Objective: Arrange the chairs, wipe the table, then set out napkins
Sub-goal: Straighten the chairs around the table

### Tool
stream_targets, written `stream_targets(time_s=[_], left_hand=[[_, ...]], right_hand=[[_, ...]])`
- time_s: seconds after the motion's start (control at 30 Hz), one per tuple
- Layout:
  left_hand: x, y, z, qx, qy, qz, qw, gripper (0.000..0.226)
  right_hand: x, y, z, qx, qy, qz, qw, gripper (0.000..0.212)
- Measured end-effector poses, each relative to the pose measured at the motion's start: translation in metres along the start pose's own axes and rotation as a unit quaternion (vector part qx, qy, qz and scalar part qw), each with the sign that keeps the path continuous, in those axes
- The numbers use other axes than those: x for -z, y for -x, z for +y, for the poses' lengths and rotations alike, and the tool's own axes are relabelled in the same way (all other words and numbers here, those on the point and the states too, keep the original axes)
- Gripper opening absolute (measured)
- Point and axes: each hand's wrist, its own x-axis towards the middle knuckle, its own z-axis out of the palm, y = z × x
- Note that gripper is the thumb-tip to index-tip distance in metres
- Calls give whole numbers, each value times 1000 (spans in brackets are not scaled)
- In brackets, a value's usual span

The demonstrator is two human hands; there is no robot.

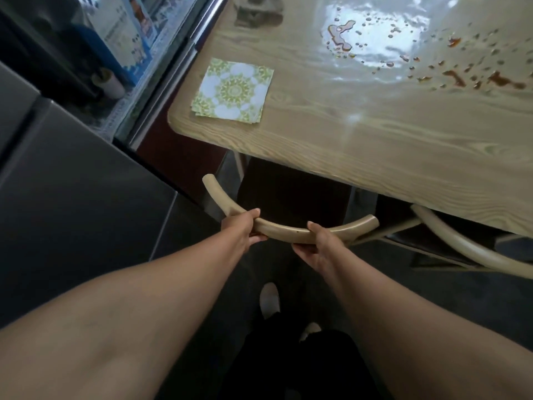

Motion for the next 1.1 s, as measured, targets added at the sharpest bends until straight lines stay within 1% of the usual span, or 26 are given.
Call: stream_targets(time_s=[0.1, 0.2, 0.3, 0.33, 0.47, 0.53, 0.63, 0.73, 0.83, 0.97, 1.03, 1.1], left_hand=[[-10, -26, 12, 0, 4, -12, 1000, 50], [-25, -47, 22, -22, -5, -23, 999, 49], [-42, -61, 37, -47, 0, -26, 999, 46], [-48, -66, 43, -47, 1, -26, 999, 45], [-58, -72, 50, -41, -2, -34, 999, 45], [-57, -71, 50, -41, -11, -37, 998, 47], [-51, -67, 54, -42, -52, -65, 996, 49], [-50, -60, 65, -10, -77, -87, 993, 40], [-54, -56, 74, -12, -76, -53, 996, 35], [-59, -55, 76, -10, -58, -24, 998, 27], [-62, -52, 79, -4, -60, -11, 998, 25], [-67, -46, 83, 2, -67, 5, 998, 22]], right_hand=[[-14, -24, -11, 6, -20, -6, 1000, 47], [-28, -45, -24, 19, -27, -20, 999, 41], [-42, -60, -41, 28, -12, -41, 999, 20], [-46, -67, -49, 27, -10, -42, 999, 18], [-48, -78, -61, 39, -2, -25, 999, 46], [-47, -77, -62, 40, -1, -30, 999, 50], [-47, -73, -65, 35, 33, -40, 998, 46], [-49, -64, -73, 12, 99, -45, 994, 44], [-48, -58, -78, -6, 108, -20, 994, 41], [-47, -59, -81, 16, 131, 1, 991, 36], [-47, -63, -82, 24, 100, 7, 995, 34], [-48, -65, -83, 30, 85, -4, 996, 38]])
